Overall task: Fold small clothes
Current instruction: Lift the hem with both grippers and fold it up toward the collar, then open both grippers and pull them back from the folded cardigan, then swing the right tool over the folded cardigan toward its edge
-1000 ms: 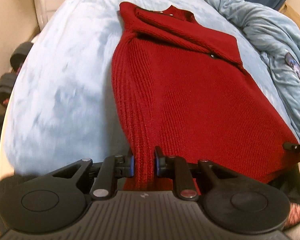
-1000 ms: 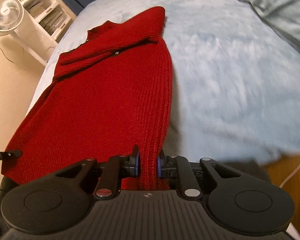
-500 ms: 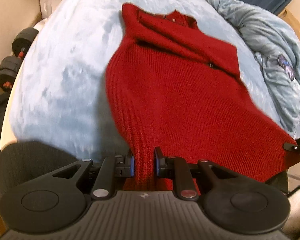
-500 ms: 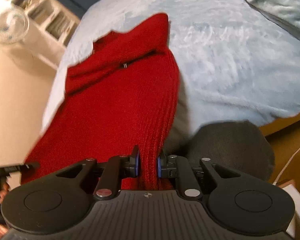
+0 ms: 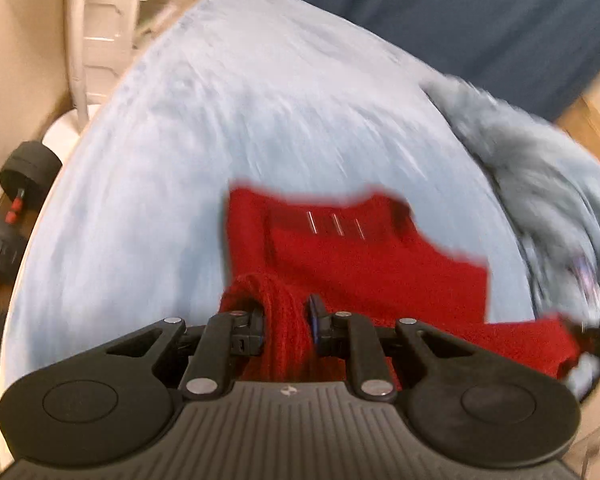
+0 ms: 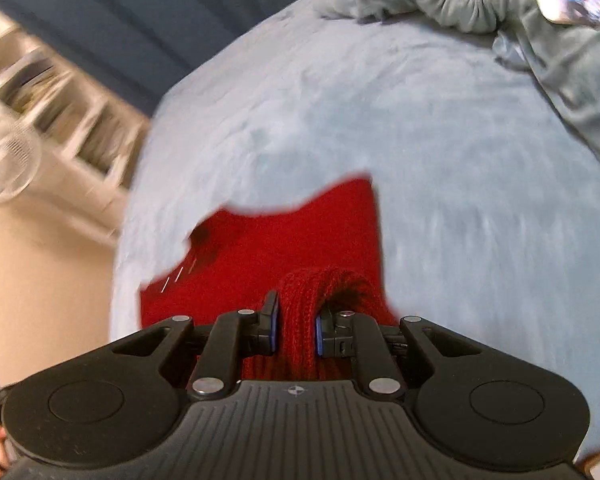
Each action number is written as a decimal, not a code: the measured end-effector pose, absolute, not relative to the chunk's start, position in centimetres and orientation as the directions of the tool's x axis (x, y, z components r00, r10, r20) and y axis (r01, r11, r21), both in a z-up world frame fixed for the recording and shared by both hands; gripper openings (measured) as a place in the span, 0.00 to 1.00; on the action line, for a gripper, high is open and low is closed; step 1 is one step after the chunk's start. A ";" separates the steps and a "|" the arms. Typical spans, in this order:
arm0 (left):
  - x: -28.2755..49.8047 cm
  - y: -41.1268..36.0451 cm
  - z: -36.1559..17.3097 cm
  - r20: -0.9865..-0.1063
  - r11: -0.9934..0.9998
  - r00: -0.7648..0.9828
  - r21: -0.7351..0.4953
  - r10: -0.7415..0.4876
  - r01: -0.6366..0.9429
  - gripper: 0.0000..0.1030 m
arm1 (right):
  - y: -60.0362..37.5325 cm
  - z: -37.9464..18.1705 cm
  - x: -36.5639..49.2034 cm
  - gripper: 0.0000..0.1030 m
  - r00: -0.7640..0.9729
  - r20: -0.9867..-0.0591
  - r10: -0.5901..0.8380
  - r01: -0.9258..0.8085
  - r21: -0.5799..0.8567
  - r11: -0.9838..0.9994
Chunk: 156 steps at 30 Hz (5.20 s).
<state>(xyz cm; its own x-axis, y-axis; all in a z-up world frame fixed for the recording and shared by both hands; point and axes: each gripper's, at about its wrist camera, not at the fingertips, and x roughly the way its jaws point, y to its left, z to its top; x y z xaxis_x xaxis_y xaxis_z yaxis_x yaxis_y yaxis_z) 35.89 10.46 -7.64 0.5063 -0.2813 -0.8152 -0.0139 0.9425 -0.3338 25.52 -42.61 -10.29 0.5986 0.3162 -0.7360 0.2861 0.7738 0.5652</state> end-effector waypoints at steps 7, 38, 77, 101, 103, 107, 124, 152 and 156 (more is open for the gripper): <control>45.2 14.4 -11.6 -0.808 0.895 0.580 -0.329 -0.102 -0.301 0.85 | -46.8 -15.9 32.0 0.60 0.675 -0.722 0.151 0.480 0.585 0.653; 42.2 10.1 -18.2 -0.815 0.996 0.575 0.038 0.077 -0.079 0.96 | -44.5 -22.5 30.4 0.54 0.659 -0.742 0.120 0.380 0.466 0.799; 12.5 5.2 -7.0 -0.761 0.999 0.647 -0.043 -0.038 0.009 1.00 | -30.3 -8.1 1.5 0.71 0.748 -0.625 0.222 0.044 0.381 0.924; 8.6 4.6 -7.9 -0.792 0.998 0.610 -0.052 -0.030 -0.019 1.00 | -27.9 -9.2 -1.9 0.72 0.725 -0.643 0.247 0.027 0.385 0.923; 8.9 4.5 -8.0 -0.795 0.999 0.607 -0.043 -0.023 -0.019 1.00 | -28.0 -9.5 -1.6 0.72 0.720 -0.647 0.250 0.029 0.388 0.921; 9.6 4.2 -8.3 -0.804 0.999 0.594 -0.039 -0.016 -0.026 1.00 | -28.2 -10.3 -1.0 0.72 0.702 -0.663 0.261 0.040 0.402 0.915; 13.4 2.4 -9.5 -0.828 1.000 0.561 -0.013 -0.006 -0.008 1.00 | -29.7 -13.4 3.8 0.72 0.671 -0.693 0.263 0.127 0.458 0.880; 26.6 10.3 -16.4 -0.819 0.924 0.468 0.181 0.331 -0.338 1.00 | -38.9 -25.7 17.5 0.17 0.758 -0.621 0.200 0.511 0.755 0.410; 27.3 12.8 -17.8 -0.840 0.909 0.435 0.152 0.326 -0.388 1.00 | -37.8 -25.2 19.3 0.17 0.658 -0.742 0.130 0.604 0.623 0.498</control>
